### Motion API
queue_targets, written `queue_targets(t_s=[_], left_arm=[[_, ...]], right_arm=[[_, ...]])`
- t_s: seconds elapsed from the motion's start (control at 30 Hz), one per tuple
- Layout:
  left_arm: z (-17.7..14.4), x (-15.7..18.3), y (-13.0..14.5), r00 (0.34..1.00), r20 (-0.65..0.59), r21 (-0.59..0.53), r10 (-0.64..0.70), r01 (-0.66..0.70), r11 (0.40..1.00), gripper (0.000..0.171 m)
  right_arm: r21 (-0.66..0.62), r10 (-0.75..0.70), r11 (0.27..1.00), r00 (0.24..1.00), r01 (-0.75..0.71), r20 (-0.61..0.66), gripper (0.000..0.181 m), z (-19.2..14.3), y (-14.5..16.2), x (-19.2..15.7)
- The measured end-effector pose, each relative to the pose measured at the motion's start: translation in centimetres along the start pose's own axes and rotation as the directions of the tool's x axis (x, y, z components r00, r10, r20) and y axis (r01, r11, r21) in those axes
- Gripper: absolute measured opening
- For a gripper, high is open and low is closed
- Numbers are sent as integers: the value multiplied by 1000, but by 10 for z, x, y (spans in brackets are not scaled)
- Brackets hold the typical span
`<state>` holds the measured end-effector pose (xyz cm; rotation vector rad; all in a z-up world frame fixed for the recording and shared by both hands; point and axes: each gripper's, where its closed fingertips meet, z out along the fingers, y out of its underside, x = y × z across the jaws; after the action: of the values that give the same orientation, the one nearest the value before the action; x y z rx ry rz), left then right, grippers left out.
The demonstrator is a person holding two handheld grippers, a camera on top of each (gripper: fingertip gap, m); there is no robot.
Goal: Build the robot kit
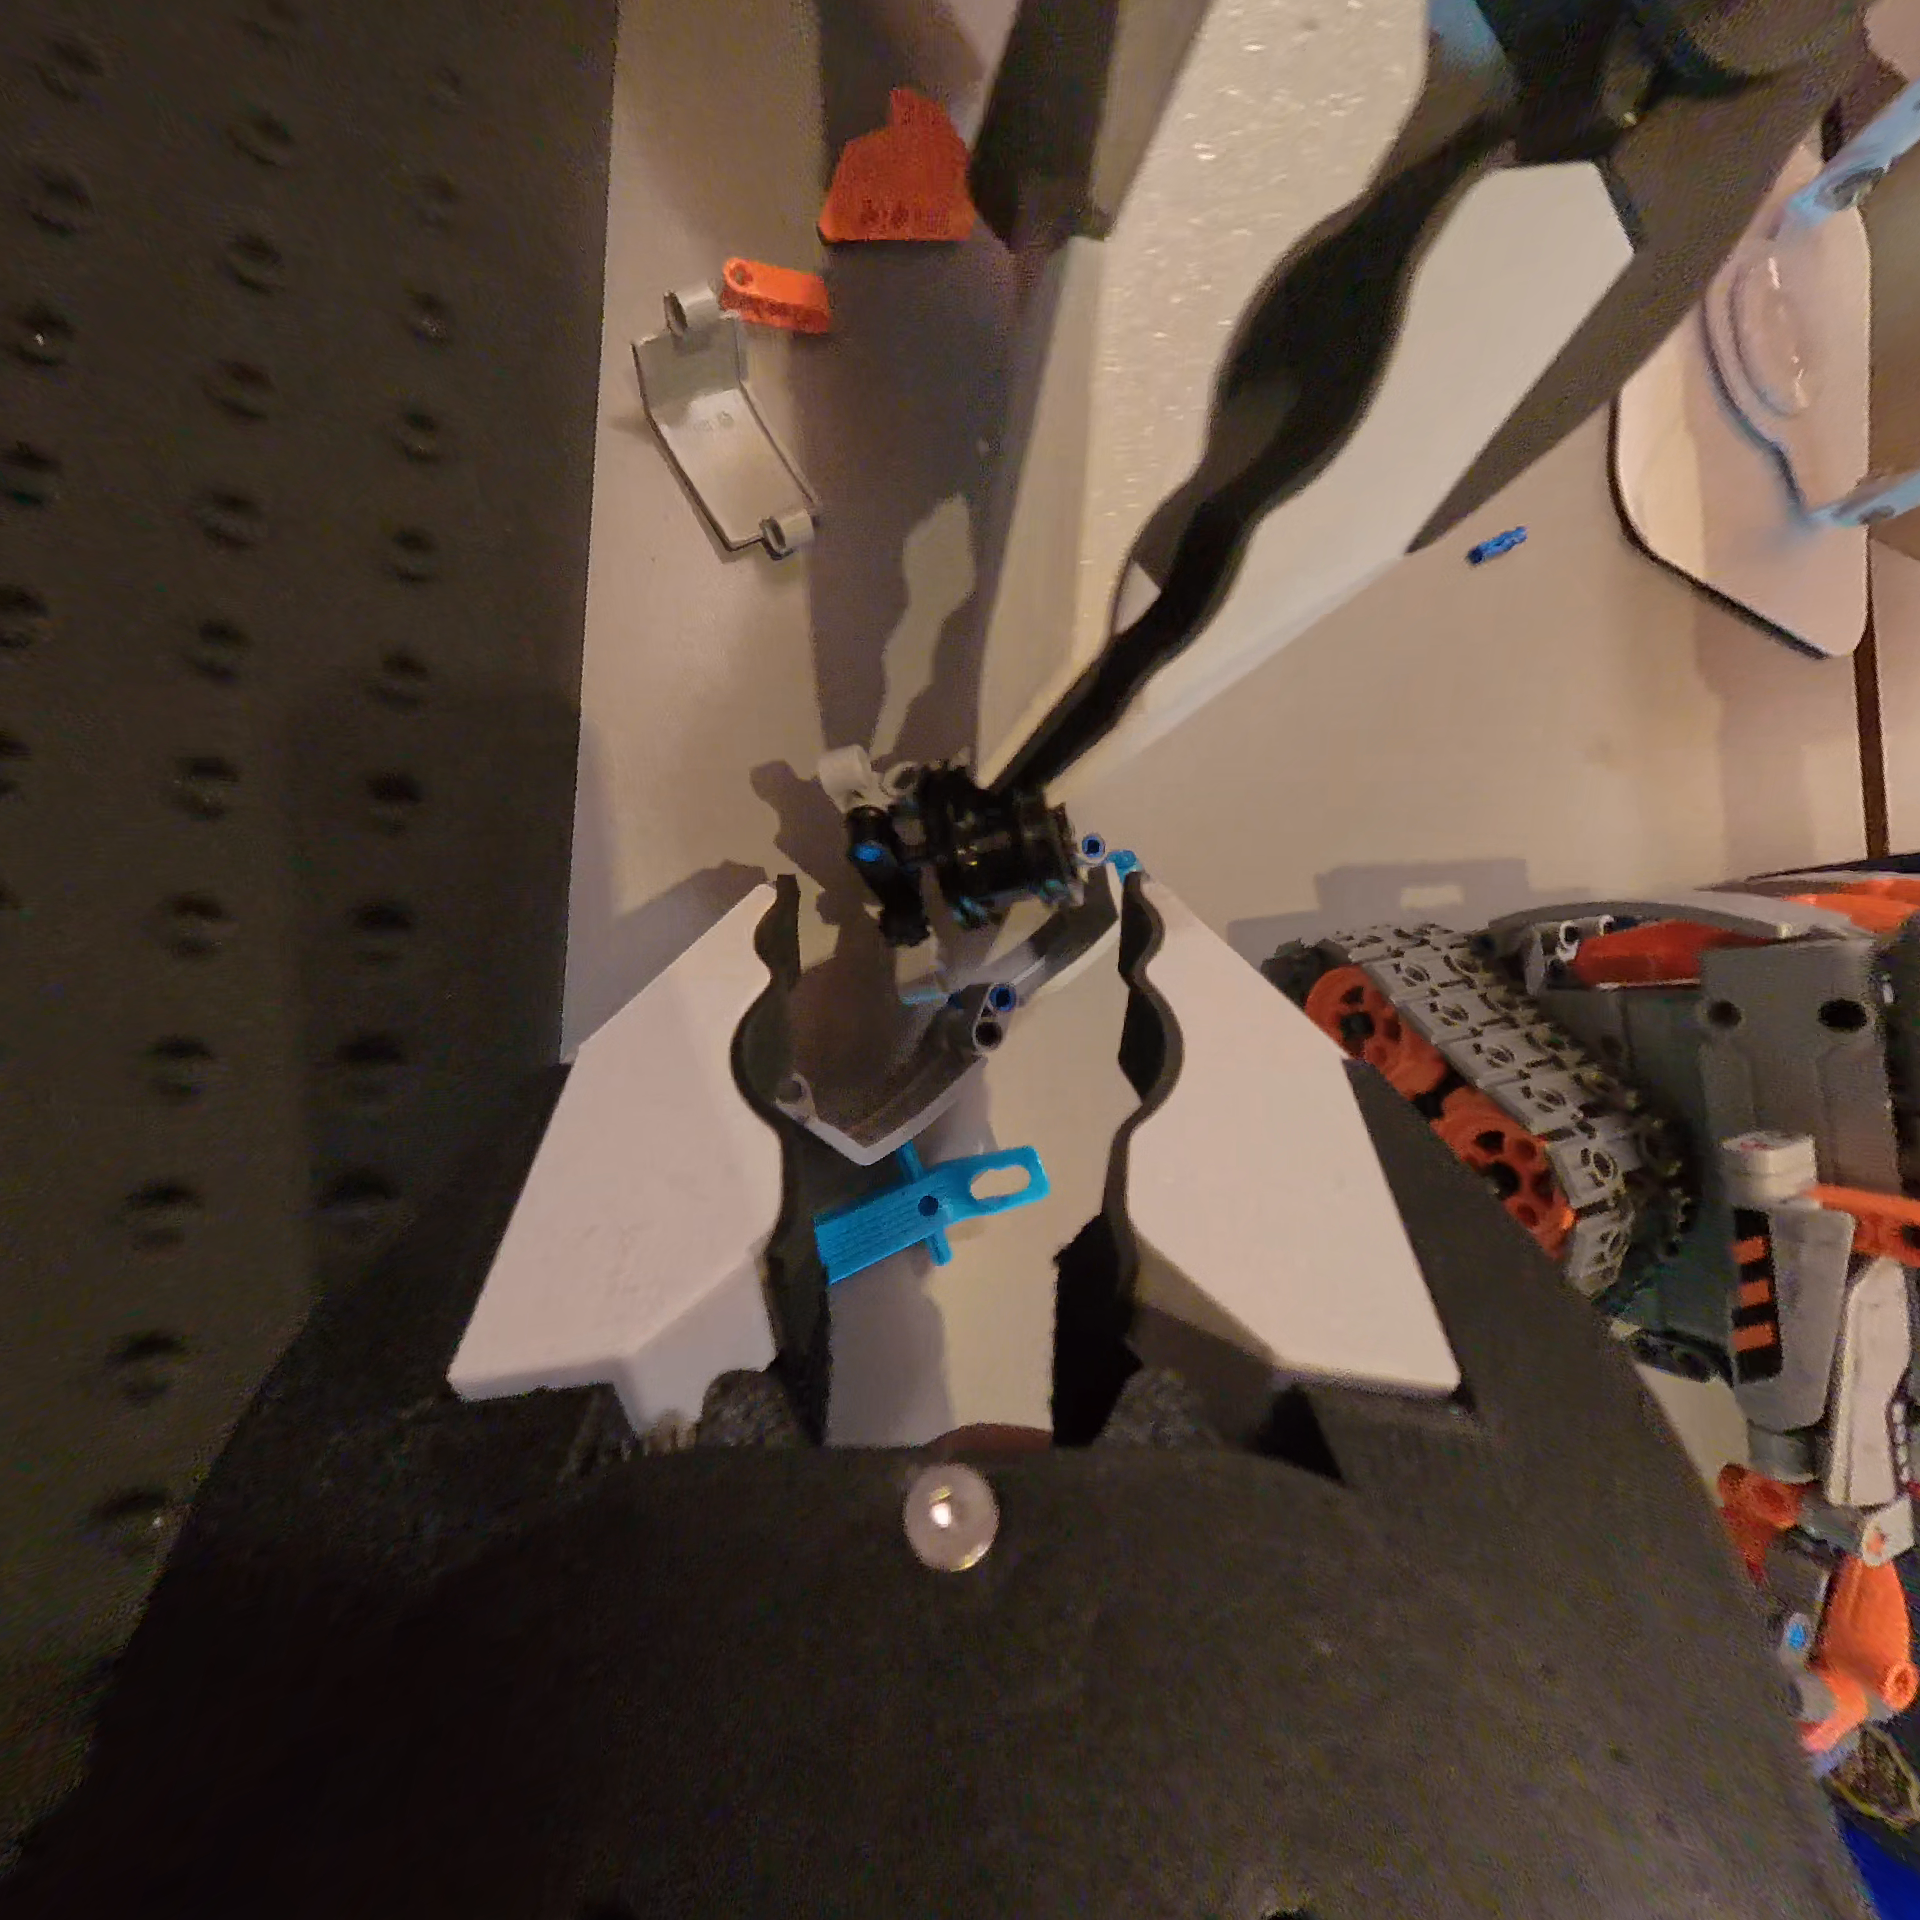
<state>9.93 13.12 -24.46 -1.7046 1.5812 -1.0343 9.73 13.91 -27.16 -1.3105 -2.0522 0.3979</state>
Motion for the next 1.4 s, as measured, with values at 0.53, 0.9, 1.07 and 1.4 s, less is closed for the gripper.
queue_targets(t_s=[0.53, 0.9, 1.07, 1.4], left_arm=[[-11, 6, -25, 982, -155, 212, -107, 139, 967, 7], [-27, -21, -29, 927, 361, 52, 98, -125, 991, 36], [-17, -2, -35, 953, 304, 78, 14, -39, 996, 26], [-15, -12, -59, 934, 277, 317, -224, 131, 939, 24]], right_arm=[[175, 50, 983, 999, -48, -7, 40, -7, -20, 4], [203, 129, 975, 969, -86, -209, 39, -23, -15, 37], [206, 125, 978, 913, -46, -389, 39, -39, -16, 61], [62, 0, 997, 769, 52, -639, 39, -57, -17, 80]])
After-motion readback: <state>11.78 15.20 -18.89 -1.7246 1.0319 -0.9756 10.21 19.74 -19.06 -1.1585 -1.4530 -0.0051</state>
